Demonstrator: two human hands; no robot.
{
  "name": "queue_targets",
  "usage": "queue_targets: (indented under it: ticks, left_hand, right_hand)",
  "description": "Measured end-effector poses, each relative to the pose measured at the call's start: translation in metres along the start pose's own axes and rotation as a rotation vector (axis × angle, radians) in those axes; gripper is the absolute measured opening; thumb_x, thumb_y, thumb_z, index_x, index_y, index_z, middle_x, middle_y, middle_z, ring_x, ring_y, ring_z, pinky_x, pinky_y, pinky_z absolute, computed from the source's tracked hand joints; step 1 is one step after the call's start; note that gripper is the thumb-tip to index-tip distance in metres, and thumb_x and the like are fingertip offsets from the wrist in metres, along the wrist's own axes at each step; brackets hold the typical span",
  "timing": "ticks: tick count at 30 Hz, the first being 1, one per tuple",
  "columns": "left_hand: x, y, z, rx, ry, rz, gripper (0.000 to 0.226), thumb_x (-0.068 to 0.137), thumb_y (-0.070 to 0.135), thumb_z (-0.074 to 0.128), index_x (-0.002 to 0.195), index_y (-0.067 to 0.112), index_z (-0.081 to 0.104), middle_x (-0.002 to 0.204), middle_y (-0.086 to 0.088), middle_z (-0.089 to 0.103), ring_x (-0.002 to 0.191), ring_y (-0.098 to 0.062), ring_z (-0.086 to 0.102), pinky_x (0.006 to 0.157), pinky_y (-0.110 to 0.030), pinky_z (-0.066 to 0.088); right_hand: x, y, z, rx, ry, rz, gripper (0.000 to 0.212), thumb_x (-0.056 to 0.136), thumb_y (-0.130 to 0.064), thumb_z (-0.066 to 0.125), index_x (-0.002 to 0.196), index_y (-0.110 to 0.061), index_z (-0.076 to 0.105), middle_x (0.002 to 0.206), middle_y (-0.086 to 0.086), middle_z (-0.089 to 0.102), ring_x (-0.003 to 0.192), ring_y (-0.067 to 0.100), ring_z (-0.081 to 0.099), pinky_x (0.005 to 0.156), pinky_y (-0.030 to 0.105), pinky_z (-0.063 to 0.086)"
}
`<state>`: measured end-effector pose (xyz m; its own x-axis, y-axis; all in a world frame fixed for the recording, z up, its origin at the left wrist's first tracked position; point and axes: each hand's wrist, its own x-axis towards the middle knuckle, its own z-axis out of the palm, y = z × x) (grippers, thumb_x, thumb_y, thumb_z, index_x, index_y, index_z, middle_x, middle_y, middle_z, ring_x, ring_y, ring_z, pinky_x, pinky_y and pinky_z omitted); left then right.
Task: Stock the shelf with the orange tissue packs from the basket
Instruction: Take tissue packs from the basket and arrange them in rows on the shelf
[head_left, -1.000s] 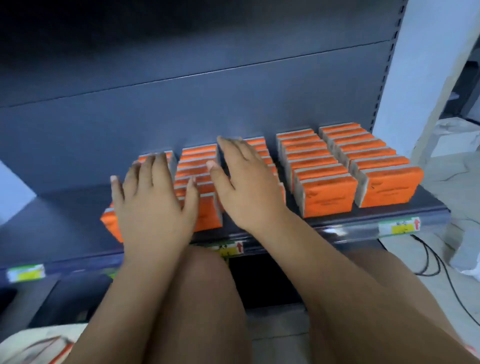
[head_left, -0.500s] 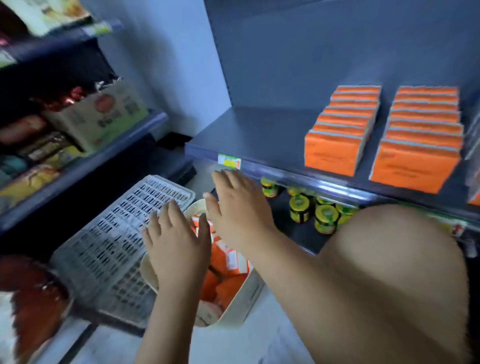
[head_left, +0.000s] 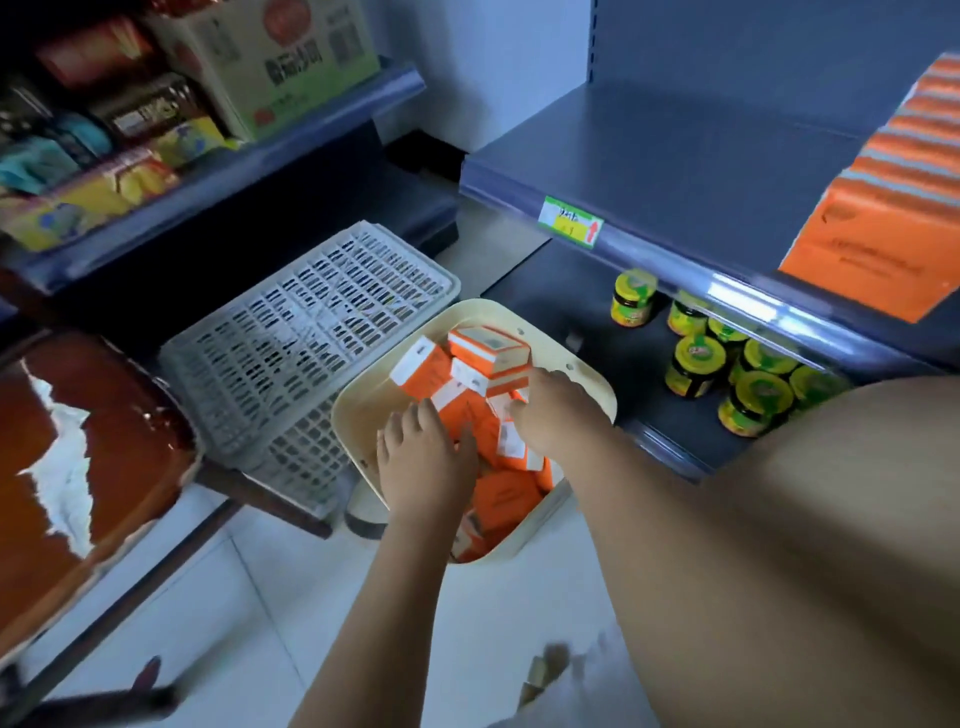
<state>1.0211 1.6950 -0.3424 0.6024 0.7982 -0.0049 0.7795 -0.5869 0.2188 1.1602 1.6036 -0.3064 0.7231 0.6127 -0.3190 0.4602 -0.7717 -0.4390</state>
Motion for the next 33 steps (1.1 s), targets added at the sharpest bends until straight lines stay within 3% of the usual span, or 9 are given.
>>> queue_targets:
  ticks: [4,8,11,13,16,23,27,30,33]
  left_hand:
    - [0.013,-0.006,0.021,-0.052,-0.07,-0.032,0.066,0.101,0.053,0.045,0.152,0.011,0.039,0.156,-0.01,0.047,0.148,-0.035,0.035,0.124,-0.049,0.026]
    - [0.04,-0.011,0.034,-0.117,-0.136,-0.099,0.06,0.1,0.052,0.046,0.144,0.012,0.044,0.147,-0.009,0.053,0.14,-0.034,0.042,0.119,-0.051,0.033]
    - [0.065,-0.016,0.038,-0.175,-0.123,-0.141,0.055,0.1,0.05,0.048,0.136,0.008,0.048,0.136,-0.013,0.057,0.131,-0.036,0.047,0.112,-0.051,0.038]
    - [0.081,-0.017,0.041,-0.198,-0.113,-0.162,0.054,0.1,0.049,0.049,0.135,0.007,0.049,0.135,-0.014,0.057,0.128,-0.037,0.048,0.109,-0.052,0.04]
    - [0.1,-0.013,0.047,-0.217,-0.13,-0.175,0.051,0.103,0.049,0.048,0.132,0.007,0.05,0.135,-0.014,0.057,0.126,-0.037,0.048,0.102,-0.049,0.042]
    - [0.116,0.024,0.064,-0.384,-0.257,-0.223,0.049,0.1,0.05,0.04,0.128,0.011,0.049,0.134,-0.015,0.058,0.129,-0.039,0.045,0.105,-0.049,0.04]
    - [0.119,0.035,0.069,-0.447,-0.198,-0.252,0.064,0.086,0.063,0.025,0.125,0.02,0.051,0.129,-0.007,0.064,0.124,-0.036,0.046,0.105,-0.051,0.04]
    - [0.123,0.034,0.076,-0.527,-0.165,-0.258,0.051,0.097,0.057,0.042,0.133,0.022,0.049,0.134,-0.006,0.062,0.126,-0.035,0.045,0.104,-0.055,0.041]
    - [0.122,0.037,0.074,-0.581,-0.204,-0.235,0.047,0.093,0.05,0.051,0.127,0.019,0.046,0.13,-0.007,0.061,0.123,-0.036,0.045,0.102,-0.054,0.043]
  right_hand:
    - [0.031,-0.001,0.009,0.133,-0.012,0.128,0.04,0.1,-0.035,0.05,0.132,-0.013,0.052,0.122,0.01,0.059,0.109,0.032,0.061,0.087,0.041,0.054]
    - [0.063,-0.008,0.019,0.35,0.025,0.237,0.025,0.101,-0.026,0.049,0.122,-0.016,0.058,0.095,0.001,0.06,0.089,0.024,0.059,0.065,0.031,0.042]
    - [0.085,-0.01,0.031,0.479,0.03,0.307,0.015,0.1,-0.034,0.052,0.11,-0.022,0.054,0.086,-0.003,0.059,0.086,0.021,0.061,0.067,0.031,0.047]
    - [0.096,-0.012,0.043,0.611,0.019,0.385,0.025,0.094,-0.042,0.06,0.108,-0.024,0.05,0.088,-0.003,0.062,0.088,0.022,0.066,0.077,0.034,0.054]
    - [0.114,-0.015,0.058,0.765,0.015,0.435,0.066,0.07,-0.055,0.072,0.121,-0.017,0.058,0.11,0.003,0.071,0.094,0.024,0.071,0.085,0.041,0.06]
    - [0.133,-0.023,0.069,0.607,0.114,0.43,0.111,0.036,-0.072,0.082,0.131,-0.026,0.049,0.127,0.001,0.059,0.115,0.026,0.062,0.093,0.047,0.057]
    - [0.152,-0.028,0.065,0.679,0.111,0.557,0.114,0.046,-0.058,0.09,0.137,-0.013,0.037,0.132,0.008,0.059,0.118,0.03,0.063,0.096,0.043,0.056]
    - [0.156,-0.027,0.065,0.695,0.096,0.563,0.111,0.046,-0.061,0.089,0.134,-0.017,0.037,0.128,0.006,0.059,0.115,0.027,0.062,0.087,0.034,0.053]
    - [0.146,-0.019,0.072,0.828,0.128,0.392,0.105,0.057,-0.043,0.095,0.14,-0.03,0.032,0.129,-0.003,0.057,0.113,0.02,0.059,0.093,0.033,0.051]
